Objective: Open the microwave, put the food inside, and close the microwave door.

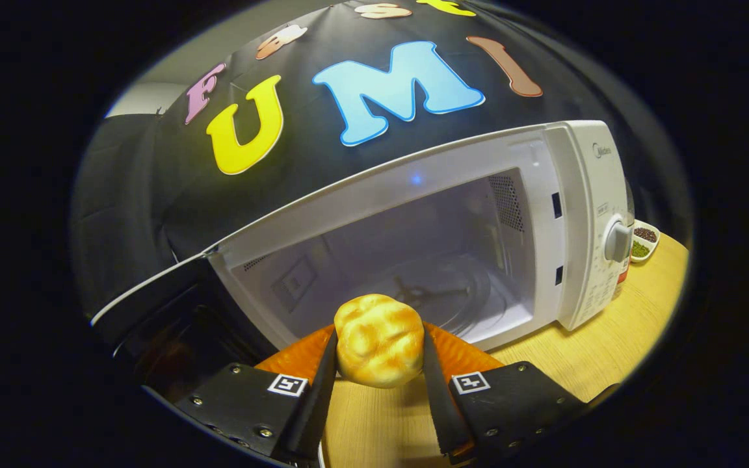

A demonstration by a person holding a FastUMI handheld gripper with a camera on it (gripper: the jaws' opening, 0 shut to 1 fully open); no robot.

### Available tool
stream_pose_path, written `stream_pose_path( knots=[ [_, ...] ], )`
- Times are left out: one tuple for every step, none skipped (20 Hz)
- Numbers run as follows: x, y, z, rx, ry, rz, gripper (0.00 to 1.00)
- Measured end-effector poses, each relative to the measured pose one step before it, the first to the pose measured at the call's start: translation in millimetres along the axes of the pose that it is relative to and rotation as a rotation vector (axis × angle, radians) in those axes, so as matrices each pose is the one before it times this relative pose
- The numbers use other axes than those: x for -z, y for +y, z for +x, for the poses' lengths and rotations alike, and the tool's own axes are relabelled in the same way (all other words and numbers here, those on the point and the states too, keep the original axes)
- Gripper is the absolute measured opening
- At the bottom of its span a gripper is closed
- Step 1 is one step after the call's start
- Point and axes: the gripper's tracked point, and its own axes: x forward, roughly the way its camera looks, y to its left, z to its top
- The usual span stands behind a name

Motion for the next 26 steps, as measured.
stream_pose_path(
  knots=[
    [-0.09, -3.04, 11.17, 0.01451, -0.0057, -0.0069, 0.66],
    [1.53, -1.95, 6.54, 0.01289, -0.00276, -0.00943, 0.7],
    [0.9, -3.58, 7.68, 0.01432, -0.00589, -0.01111, 0.7],
    [1.86, -3.72, 6.13, 0.01396, -0.00409, -0.00907, 0.7],
    [1.98, -3.63, 6.46, 0.01399, -0.00374, -0.00608, 0.7],
    [3.13, -4.79, 6.65, 0.01569, 0.00312, -0.00144, 0.7],
    [4.06, -3.31, 6.73, 0.00916, 0.0045, 0.00287, 0.7],
    [5.33, -4.26, 5.62, 0.01274, 0.00892, 0.00142, 0.7],
    [1.55, 0.94, 2.8, 0.00014, -0.00547, -0.00049, 0.7],
    [-2.91, -0.72, 1.22, 0.00772, -0.01477, -0.00679, 0.7],
    [-2.97, -1.78, 2.03, 0.00724, -0.01394, -0.00824, 0.7],
    [-0.26, -0.7, 1.69, 0.00628, 0.00028, -0.00068, 0.7],
    [1.4, -1.75, 3.08, 0.00344, 0.00241, 0.00265, 0.76],
    [0.7, -0.64, 1.63, 0.00126, 0.00446, 0.00487, 0.81],
    [-0.77, -2.39, -3.41, 0.00688, 0.00241, -0.00293, 0.86],
    [-1.4, 0.45, -1.69, -0.00622, -0.0052, -0.00768, 0.89],
    [-3.92, 2.81, -3.14, -0.00551, -0.00991, -0.01683, 0.9],
    [-5.57, 2.3, -5.69, -0.00918, -0.01344, -0.02633, 0.95],
    [-2.76, 0.67, -4.99, -0.00656, -0.00922, -0.03034, 0.98],
    [-3.27, 3.11, -8.46, -0.0163, -0.003, -0.02502, 0.98],
    [-3.16, 3.06, -10.61, -0.01713, -0.00106, -0.01977, 0.98],
    [-4.1, 2.9, -12.85, -0.02075, -0.00357, -0.01286, 0.98],
    [-4.25, 2.5, -13.38, -0.01599, -0.0053, -0.01202, 0.98],
    [-5.68, 2.42, -15.13, -0.0171, -0.00228, -0.01105, 0.98],
    [-4.21, 2.72, -15.04, -0.01421, 0.00045, -0.01098, 0.98],
    [-5.33, 1.37, -15.35, -0.01419, -0.00196, -0.00862, 0.98]
  ],
)
